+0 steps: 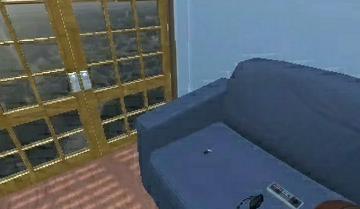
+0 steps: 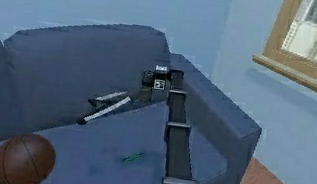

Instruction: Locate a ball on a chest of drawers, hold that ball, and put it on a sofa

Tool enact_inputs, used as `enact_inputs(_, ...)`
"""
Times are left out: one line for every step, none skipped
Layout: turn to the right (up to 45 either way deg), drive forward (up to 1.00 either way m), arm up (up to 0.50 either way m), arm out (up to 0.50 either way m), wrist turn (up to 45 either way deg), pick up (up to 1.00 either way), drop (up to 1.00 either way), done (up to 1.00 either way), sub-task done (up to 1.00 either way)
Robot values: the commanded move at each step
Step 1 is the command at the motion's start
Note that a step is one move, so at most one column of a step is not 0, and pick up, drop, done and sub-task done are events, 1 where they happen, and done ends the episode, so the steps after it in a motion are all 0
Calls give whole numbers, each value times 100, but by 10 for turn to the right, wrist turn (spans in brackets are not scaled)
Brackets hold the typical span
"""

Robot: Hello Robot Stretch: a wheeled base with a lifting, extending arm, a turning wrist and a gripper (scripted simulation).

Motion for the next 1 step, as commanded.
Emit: enact_inputs(0, 0, 0, -8, 0, 0, 0, 0, 0)
